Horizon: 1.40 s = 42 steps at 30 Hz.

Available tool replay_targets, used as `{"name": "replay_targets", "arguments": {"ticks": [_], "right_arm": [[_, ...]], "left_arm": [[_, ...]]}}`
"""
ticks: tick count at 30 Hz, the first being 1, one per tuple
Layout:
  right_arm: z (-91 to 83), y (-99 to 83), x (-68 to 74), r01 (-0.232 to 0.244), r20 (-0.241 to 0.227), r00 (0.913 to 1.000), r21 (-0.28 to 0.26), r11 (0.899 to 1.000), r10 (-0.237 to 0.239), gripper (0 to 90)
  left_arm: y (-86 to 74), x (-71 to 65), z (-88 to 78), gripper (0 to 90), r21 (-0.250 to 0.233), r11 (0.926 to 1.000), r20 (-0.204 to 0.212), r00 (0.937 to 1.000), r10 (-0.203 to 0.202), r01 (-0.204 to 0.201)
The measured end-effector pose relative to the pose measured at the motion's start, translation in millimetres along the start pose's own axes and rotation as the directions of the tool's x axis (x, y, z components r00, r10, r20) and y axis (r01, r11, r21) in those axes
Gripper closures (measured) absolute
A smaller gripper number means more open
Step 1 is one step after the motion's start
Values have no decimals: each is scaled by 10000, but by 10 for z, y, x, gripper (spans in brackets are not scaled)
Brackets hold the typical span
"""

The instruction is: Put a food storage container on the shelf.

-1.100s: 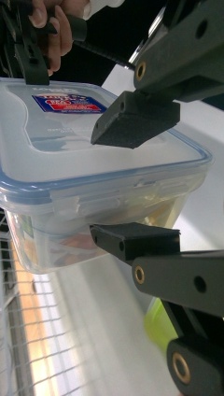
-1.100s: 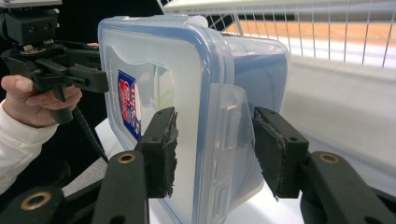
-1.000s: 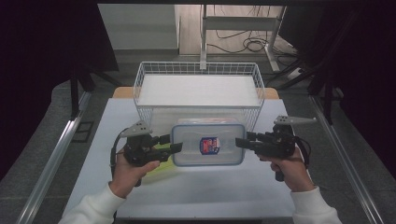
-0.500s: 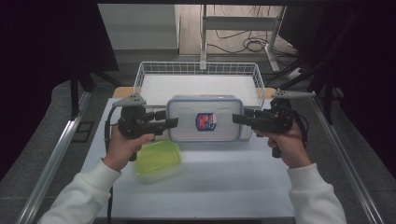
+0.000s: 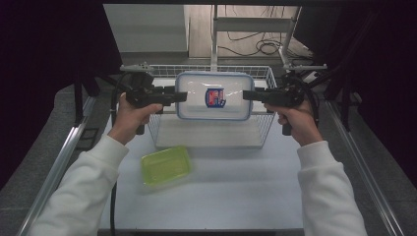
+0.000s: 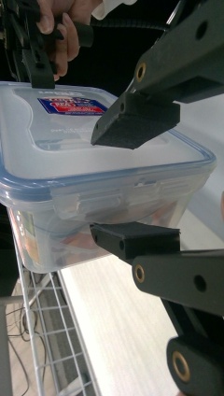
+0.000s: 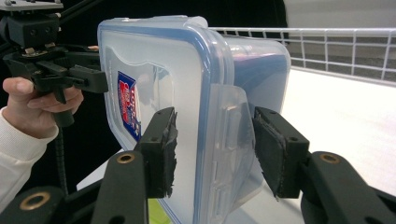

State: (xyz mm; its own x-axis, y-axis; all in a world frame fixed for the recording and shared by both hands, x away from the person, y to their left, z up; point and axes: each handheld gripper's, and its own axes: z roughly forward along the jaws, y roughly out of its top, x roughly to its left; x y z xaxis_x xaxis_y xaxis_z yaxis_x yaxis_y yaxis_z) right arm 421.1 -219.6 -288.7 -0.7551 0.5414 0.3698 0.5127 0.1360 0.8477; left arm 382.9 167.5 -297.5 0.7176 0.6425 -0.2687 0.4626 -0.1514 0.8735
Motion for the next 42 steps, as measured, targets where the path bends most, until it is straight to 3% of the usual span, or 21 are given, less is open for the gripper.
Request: {"name": "replay_targets", "arguments": {"ticks": [9,18,25,35,38,42], "right_arm": [[176,197,-161,-143,5,9999,289,9995,143,502],[251,261,-236,-301,19,9995,412,9987,300,498],[287,257,-299,-732,15,9973,529,9959,732,494],[346,279,-378,-1425,116,9898,370,9891,1422,482],[373,307,-375,-1537,374,9877,475,9870,1520,476],[420,317,-403,-1844,635,9814,533,9814,1810,458]], "left_arm": [[72,200,81,514,-50,9989,-47,9989,-457,457],[70,256,116,512,-3,9972,-102,9972,-744,744],[75,296,158,508,85,9943,-86,9943,-1061,1061],[112,429,227,492,-122,9822,141,9822,-1875,1877],[123,461,245,488,-273,9809,-157,9811,-1931,1926],[133,477,317,470,-59,9803,-422,9794,-1974,1973]]}}
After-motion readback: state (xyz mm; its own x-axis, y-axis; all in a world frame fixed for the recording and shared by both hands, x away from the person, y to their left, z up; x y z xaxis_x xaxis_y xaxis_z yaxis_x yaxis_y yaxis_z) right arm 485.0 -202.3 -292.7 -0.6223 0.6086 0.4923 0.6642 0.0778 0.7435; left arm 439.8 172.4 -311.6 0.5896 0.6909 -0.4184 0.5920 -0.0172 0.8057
